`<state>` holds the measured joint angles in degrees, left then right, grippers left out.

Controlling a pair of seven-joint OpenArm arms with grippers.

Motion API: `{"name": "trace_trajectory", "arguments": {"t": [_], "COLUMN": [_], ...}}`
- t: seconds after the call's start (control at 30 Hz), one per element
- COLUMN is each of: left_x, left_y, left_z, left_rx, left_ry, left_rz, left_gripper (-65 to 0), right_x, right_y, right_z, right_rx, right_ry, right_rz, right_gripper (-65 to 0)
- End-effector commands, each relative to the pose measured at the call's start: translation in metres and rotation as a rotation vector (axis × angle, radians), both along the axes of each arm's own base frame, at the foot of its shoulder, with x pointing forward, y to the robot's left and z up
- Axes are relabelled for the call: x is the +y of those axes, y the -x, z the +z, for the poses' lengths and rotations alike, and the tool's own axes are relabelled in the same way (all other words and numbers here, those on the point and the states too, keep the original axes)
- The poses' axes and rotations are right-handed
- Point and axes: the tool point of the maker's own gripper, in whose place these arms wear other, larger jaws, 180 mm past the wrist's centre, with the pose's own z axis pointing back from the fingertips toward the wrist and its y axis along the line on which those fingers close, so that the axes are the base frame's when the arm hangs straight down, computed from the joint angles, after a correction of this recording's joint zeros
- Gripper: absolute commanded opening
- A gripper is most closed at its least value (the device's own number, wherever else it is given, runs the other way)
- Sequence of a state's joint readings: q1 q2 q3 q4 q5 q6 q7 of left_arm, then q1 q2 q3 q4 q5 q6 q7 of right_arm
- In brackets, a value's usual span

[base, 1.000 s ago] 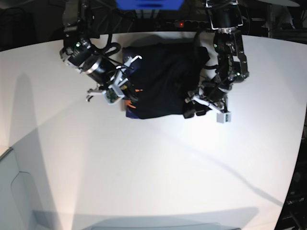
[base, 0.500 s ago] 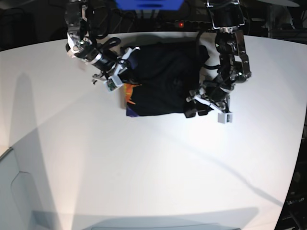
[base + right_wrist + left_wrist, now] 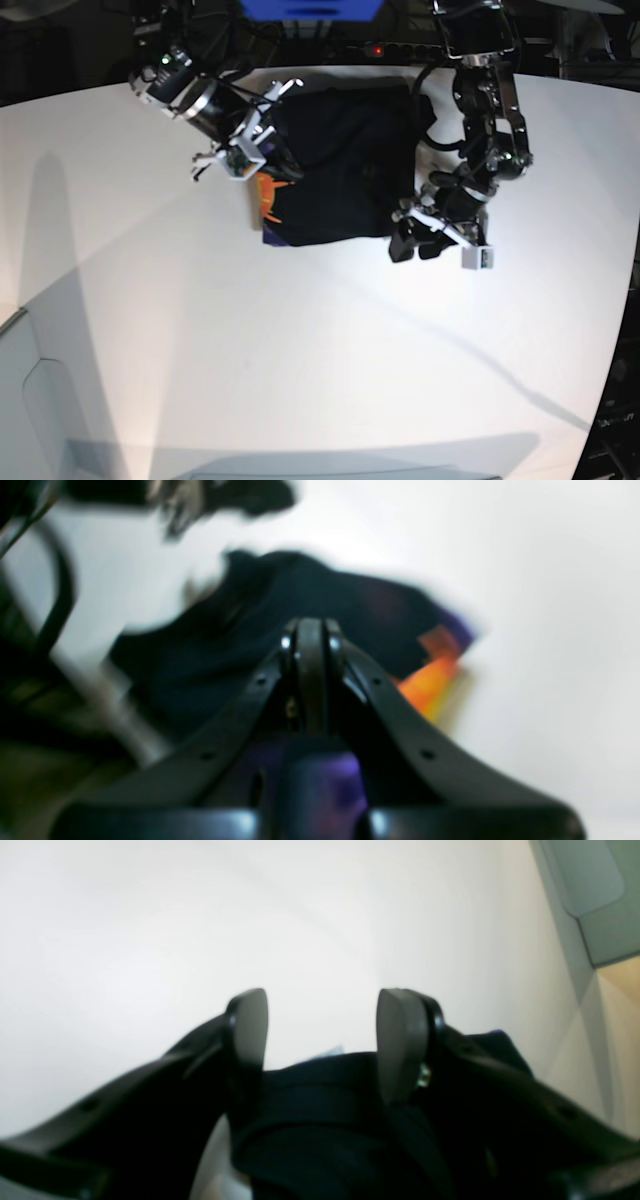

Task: Fold the T-shirt properly
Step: 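Grasp the folded bundle's sides with both grippers and square it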

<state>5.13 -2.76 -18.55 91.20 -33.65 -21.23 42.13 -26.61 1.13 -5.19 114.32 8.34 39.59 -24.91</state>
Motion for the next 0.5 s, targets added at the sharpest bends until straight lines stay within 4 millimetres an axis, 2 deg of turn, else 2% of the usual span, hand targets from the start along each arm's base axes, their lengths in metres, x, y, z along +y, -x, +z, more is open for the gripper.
{"name": "trace_trajectory", "arguments": {"t": [0.0, 0.1, 0.27, 0.37, 0.47], "left_x": [0.001, 0.001, 0.002, 0.002, 0.002], "left_y": [-0.005, -0.006, -0.008, -0.006, -0.002], "left_z": [0.014, 0.020, 0.033, 0.042, 0.057], "left_rx": [-0.051, -0.068, -0.106, -0.129, -0.170], "left_ry": [0.006, 0.003, -0.009, -0.021, -0.039], "left_rz": [0.000, 0.001, -0.001, -0.004, -0.010], "left_gripper": [-31.2, -31.2, -31.2, -31.2, -31.2], "right_x": [0.000, 0.008, 0.006, 0.006, 0.006], "right_y": [0.005, 0.022, 0.033, 0.032, 0.027], "right_z": [-0.001, -0.025, -0.059, -0.062, -0.052], "right_rx": [0.003, 0.080, 0.176, 0.180, 0.151], "right_ry": [-0.009, -0.007, 0.007, 0.009, 0.008], "right_rz": [0.011, 0.052, 0.064, 0.064, 0.063], "right_gripper": [-65.0, -65.0, -65.0, -65.0, -65.0]}}
